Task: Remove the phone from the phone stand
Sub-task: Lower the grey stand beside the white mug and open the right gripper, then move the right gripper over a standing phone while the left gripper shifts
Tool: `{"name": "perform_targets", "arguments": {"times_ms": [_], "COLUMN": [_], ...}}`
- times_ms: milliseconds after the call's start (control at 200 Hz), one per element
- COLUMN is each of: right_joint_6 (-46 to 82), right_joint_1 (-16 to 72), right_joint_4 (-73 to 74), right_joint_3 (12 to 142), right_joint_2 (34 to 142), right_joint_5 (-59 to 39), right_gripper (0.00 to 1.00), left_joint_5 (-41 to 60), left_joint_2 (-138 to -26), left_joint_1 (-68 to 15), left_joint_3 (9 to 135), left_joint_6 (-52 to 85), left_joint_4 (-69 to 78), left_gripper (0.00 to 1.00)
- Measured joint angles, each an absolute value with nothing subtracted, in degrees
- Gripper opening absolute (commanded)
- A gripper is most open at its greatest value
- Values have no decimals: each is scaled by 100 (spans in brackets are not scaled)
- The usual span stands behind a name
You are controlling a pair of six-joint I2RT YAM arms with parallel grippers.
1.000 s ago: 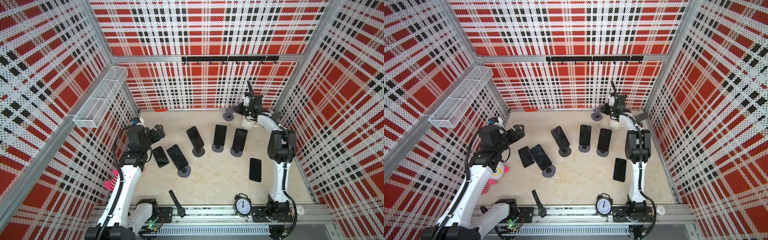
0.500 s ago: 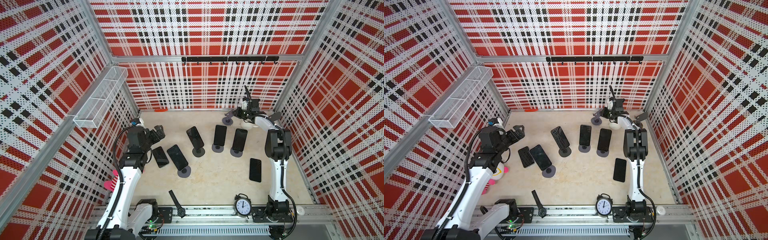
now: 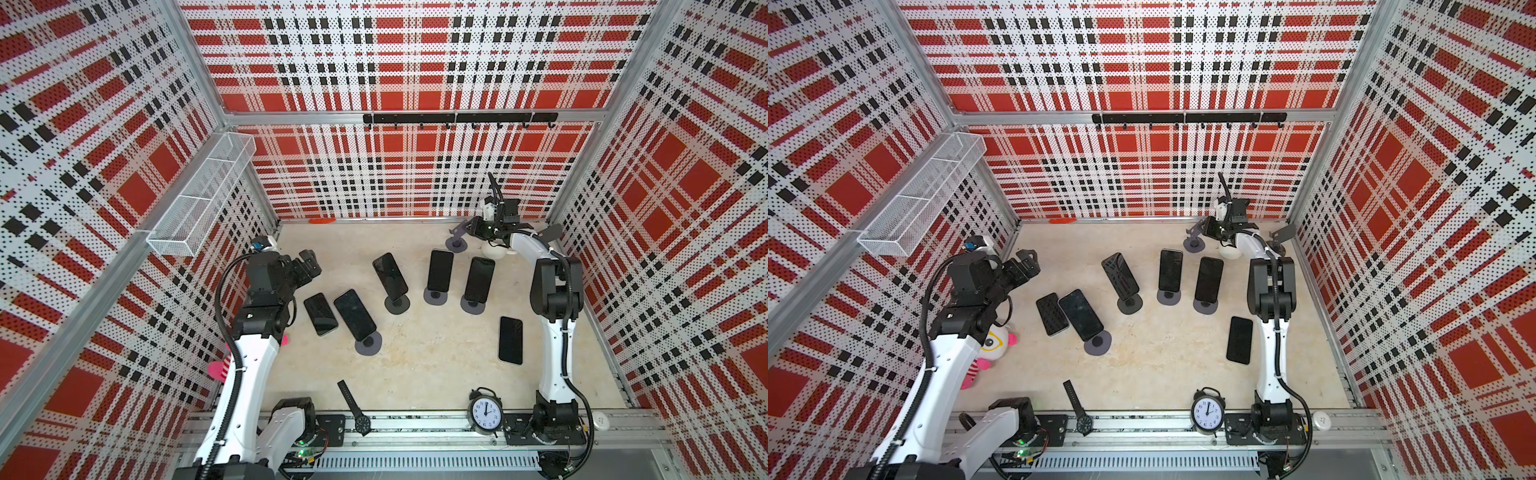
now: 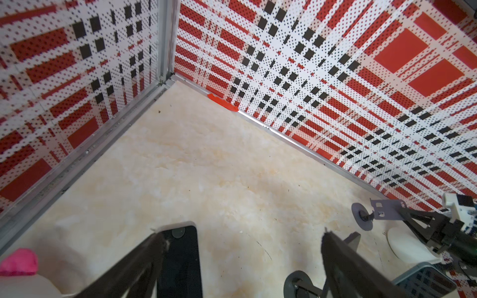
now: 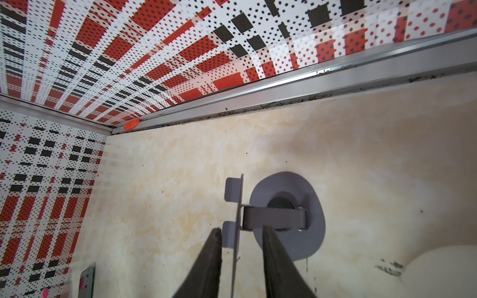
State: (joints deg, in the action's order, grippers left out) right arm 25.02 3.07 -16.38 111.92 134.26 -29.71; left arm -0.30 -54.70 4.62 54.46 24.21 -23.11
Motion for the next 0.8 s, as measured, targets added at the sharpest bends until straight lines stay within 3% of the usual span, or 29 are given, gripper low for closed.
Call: {"name": "perform_targets", "arguments": {"times_ms": [421,802], "right_joint_6": [2233,2318], "right_joint_1": [290,287], "right_joint_4": [-1763,-921], "right_joint_3": [10617,8283], "right_joint_2": [12097,9911], "right_joint_5": [-2681,-1806], "right_gripper": [40,49], "left_joint_5": [-102,-143], "left_joint_2": [-5203,-5443], "left_joint_1": [598,250], "left_joint_3": [5817,5824], "left_joint_6": [1962,2058], "left_joint_4": [-2359,-2316], "left_gripper": [98,98]}}
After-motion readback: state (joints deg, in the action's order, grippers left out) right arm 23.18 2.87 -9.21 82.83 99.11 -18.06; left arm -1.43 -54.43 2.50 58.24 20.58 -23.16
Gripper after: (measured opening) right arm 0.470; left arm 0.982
